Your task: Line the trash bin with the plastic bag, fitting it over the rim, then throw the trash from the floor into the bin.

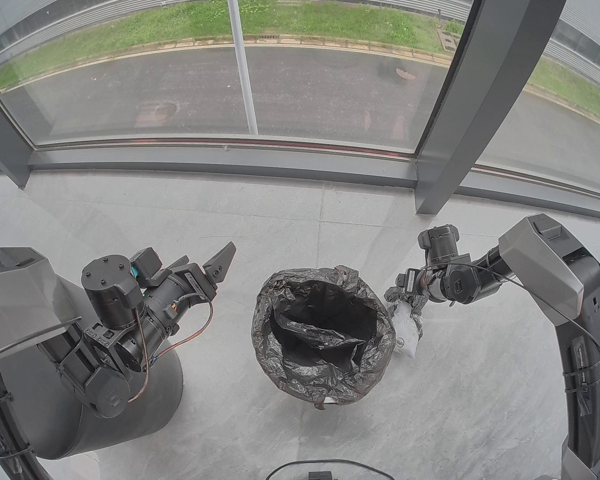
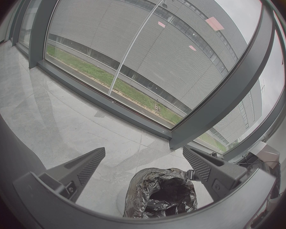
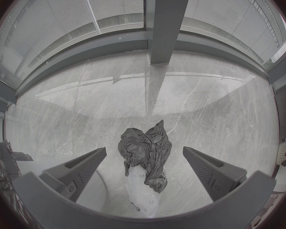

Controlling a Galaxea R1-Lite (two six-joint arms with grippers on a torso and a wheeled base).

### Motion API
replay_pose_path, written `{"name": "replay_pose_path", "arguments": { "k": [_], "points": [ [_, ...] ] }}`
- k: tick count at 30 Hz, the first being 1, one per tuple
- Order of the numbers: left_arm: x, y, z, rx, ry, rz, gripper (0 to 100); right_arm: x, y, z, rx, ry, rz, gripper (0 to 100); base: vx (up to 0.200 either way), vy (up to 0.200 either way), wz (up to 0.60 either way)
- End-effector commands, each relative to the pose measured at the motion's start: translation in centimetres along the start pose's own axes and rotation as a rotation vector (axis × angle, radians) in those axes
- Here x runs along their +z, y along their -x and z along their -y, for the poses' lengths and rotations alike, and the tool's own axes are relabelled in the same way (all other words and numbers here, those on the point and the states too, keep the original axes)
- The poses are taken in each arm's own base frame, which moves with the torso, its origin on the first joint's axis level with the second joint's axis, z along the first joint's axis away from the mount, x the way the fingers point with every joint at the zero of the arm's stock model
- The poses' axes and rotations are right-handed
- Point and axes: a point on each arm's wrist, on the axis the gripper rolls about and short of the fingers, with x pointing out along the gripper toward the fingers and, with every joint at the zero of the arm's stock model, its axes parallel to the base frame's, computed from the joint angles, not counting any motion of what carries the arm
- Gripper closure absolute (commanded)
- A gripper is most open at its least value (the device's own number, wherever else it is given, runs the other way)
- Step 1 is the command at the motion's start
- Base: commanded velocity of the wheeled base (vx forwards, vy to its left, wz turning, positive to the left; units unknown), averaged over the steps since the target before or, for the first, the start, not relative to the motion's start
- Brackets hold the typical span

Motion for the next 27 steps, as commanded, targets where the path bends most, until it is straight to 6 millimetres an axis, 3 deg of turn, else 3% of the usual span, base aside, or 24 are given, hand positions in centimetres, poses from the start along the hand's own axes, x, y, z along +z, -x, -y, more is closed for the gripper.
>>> {"name": "replay_pose_path", "arguments": {
  "k": [1,13,27],
  "points": [
    [-0.4,-0.1,-0.2,0.006,0.0,-0.009,0,-0.8,-1.5,0.0,0.0,0.012,-0.023,0,0.0,0.0,0.0],
    [-0.8,-0.6,-0.7,0.021,0.0,-0.016,0,0.0,-3.8,-1.0,-0.01,0.029,-0.07,0,0.0,0.0,0.0],
    [-0.8,-0.6,-0.7,0.025,0.0,-0.012,0,0.1,-5.2,-1.8,-0.013,0.038,-0.088,0,0.0,0.0,0.0]
  ]
}}
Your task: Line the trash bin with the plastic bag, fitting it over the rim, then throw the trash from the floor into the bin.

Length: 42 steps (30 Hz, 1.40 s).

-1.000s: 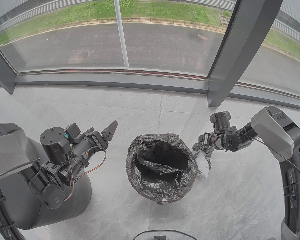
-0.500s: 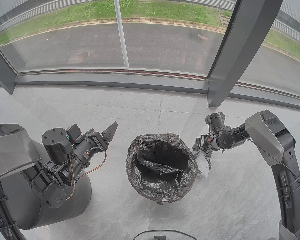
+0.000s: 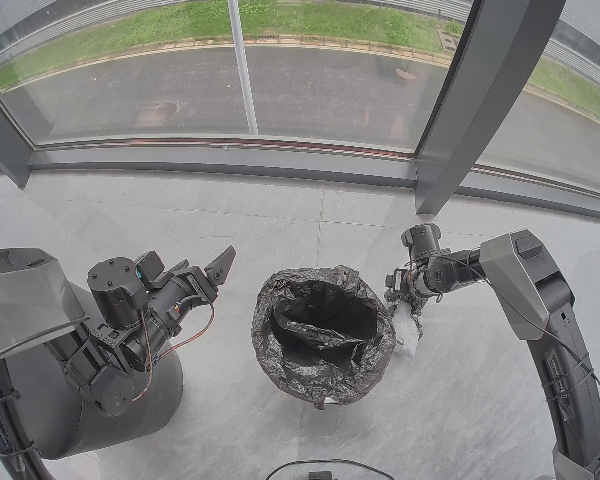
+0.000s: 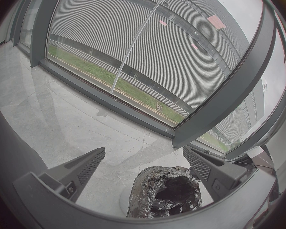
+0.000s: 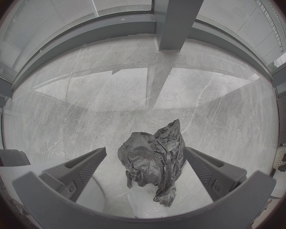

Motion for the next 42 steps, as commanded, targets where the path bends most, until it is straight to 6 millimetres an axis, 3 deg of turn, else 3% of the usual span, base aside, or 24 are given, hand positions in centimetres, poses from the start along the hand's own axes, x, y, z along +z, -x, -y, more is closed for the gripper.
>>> {"name": "replay_pose_path", "arguments": {
  "k": [1,26,27,39,41,42],
  "points": [
    [-0.1,0.0,0.0,0.002,0.0,-0.002,0,-0.6,-0.8,-0.1,-0.002,0.003,-0.008,0,0.0,0.0,0.0],
    [0.2,-0.3,-0.6,0.012,0.007,0.008,0,-1.3,-1.7,0.4,-0.023,-0.002,-0.02,0,0.0,0.0,0.0],
    [0.1,-0.4,-0.6,0.013,0.007,0.007,0,-1.3,-1.7,0.4,-0.023,0.001,-0.021,100,0.0,0.0,0.0],
    [0.1,-0.6,-0.7,0.021,0.007,0.014,0,-0.9,-1.3,0.3,-0.022,-0.008,-0.015,100,0.0,0.0,0.0],
    [0.2,-0.5,-0.6,0.021,0.008,0.015,0,-0.4,-0.6,0.1,-0.017,-0.014,-0.005,100,0.0,0.0,0.0],
    [0.3,-0.5,-0.6,0.019,0.008,0.018,0,0.7,1.2,-0.2,-0.009,-0.037,0.004,100,0.0,0.0,0.0]
  ]
}}
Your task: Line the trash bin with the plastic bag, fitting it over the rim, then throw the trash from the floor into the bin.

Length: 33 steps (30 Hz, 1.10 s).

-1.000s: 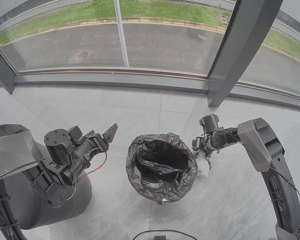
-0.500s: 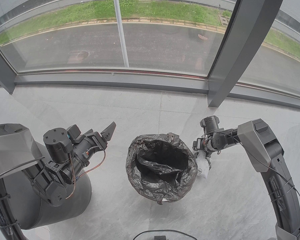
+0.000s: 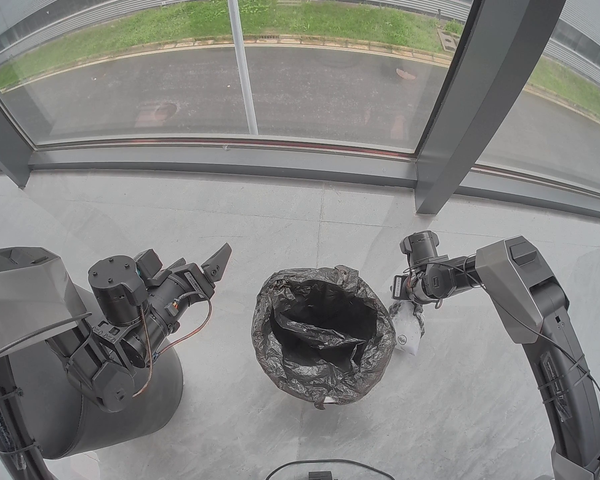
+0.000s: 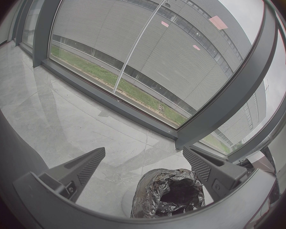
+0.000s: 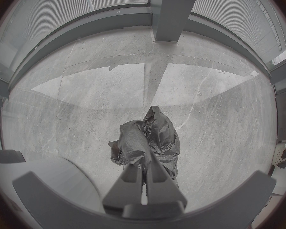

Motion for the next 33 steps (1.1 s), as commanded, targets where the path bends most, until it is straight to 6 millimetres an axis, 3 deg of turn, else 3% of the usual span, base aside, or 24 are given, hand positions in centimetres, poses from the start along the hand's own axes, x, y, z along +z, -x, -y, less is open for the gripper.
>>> {"name": "replay_pose_path", "arguments": {
  "k": [1,2,5,6,7,8,9,10,12,15,16,17,19,20,22,26,28,29,33],
  "points": [
    [0.3,0.1,0.1,-0.004,0.001,0.009,0,2.7,4.5,-0.6,0.022,-0.044,0.029,100,0.0,0.0,0.0],
    [0.4,0.2,0.2,-0.007,0.001,0.011,0,3.1,5.5,-0.9,0.03,-0.052,0.034,100,0.0,0.0,0.0],
    [0.6,0.3,0.3,-0.01,0.002,0.017,0,5.7,11.7,-2.3,0.081,-0.08,0.08,100,0.0,0.0,0.0],
    [0.7,0.3,0.3,-0.009,0.002,0.019,0,6.0,12.4,-2.4,0.086,-0.081,0.085,100,0.0,0.0,0.0],
    [0.8,0.4,0.4,-0.012,0.002,0.021,0,7.7,16.7,-2.5,0.109,-0.086,0.121,100,0.0,0.0,0.0],
    [0.9,0.5,0.5,-0.015,0.002,0.023,0,8.6,19.3,-2.6,0.122,-0.084,0.137,100,0.0,0.0,0.0],
    [0.9,0.6,0.5,-0.015,0.002,0.023,0,8.8,20.0,-2.6,0.126,-0.083,0.143,100,0.0,0.0,0.0],
    [1.1,0.7,0.6,-0.017,0.003,0.029,0,10.0,24.5,-2.1,0.134,-0.083,0.178,100,0.0,0.0,0.0],
    [1.5,0.8,0.7,-0.022,0.003,0.038,0,11.0,29.1,-1.5,0.132,-0.091,0.236,100,0.0,0.0,0.0],
    [1.9,0.8,0.9,-0.018,0.003,0.052,0,11.1,36.5,-1.3,0.203,-0.108,0.316,100,0.0,0.0,0.0],
    [1.9,0.8,0.9,-0.017,0.003,0.053,0,11.1,36.8,-1.2,0.203,-0.111,0.321,100,0.0,0.0,0.0],
    [1.9,0.8,0.8,0.002,0.0,0.057,0,10.4,39.7,-1.3,0.247,-0.111,0.344,100,0.0,0.0,0.0],
    [2.0,0.8,0.8,0.003,-0.002,0.061,0,10.2,40.2,-1.3,0.257,-0.108,0.347,100,0.0,0.0,0.0],
    [2.1,0.9,1.0,-0.003,0.005,0.066,0,8.2,43.1,-1.8,0.321,-0.068,0.334,100,0.0,0.0,0.0],
    [1.8,1.0,0.9,0.001,0.003,0.063,0,6.1,43.8,-2.6,0.364,-0.018,0.29,100,0.0,0.0,0.0],
    [1.8,1.0,0.8,0.003,-0.004,0.072,0,1.5,42.5,-5.1,0.414,0.063,0.149,100,0.0,0.0,0.0],
    [1.8,1.0,0.7,0.007,-0.003,0.074,0,-0.3,40.8,-6.9,0.45,0.071,0.102,100,0.0,0.0,0.0],
    [1.8,1.0,0.7,0.007,-0.003,0.074,0,-0.3,40.8,-6.9,0.45,0.071,0.102,100,0.0,0.0,0.0],
    [1.9,0.8,0.6,0.046,-0.008,0.097,0,-2.7,36.1,-10.4,0.482,0.102,0.077,100,0.0,0.0,0.0]
  ]
}}
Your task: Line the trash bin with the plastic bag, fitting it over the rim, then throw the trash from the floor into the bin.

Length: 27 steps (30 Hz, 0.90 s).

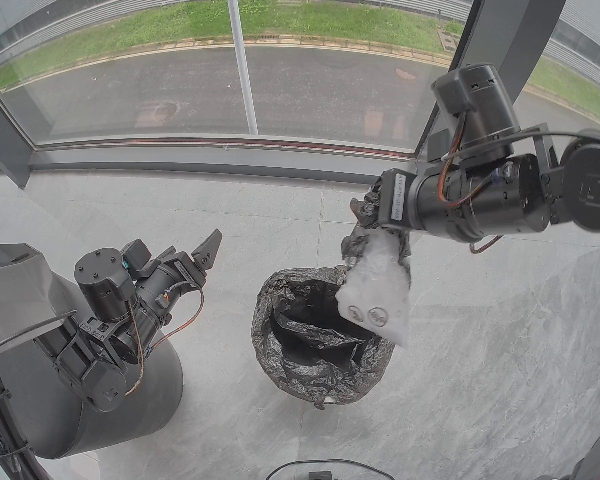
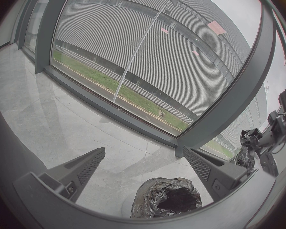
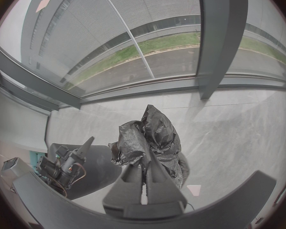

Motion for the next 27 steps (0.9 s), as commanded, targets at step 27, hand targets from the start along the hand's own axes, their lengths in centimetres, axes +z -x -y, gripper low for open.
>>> {"name": "replay_pose_path", "arguments": {
  "k": [27],
  "points": [
    [-0.1,-0.2,0.0,0.102,-0.156,0.016,0,-10.5,-12.9,-3.1,-0.001,0.076,-0.19,100,0.0,0.0,0.0]
  ]
}}
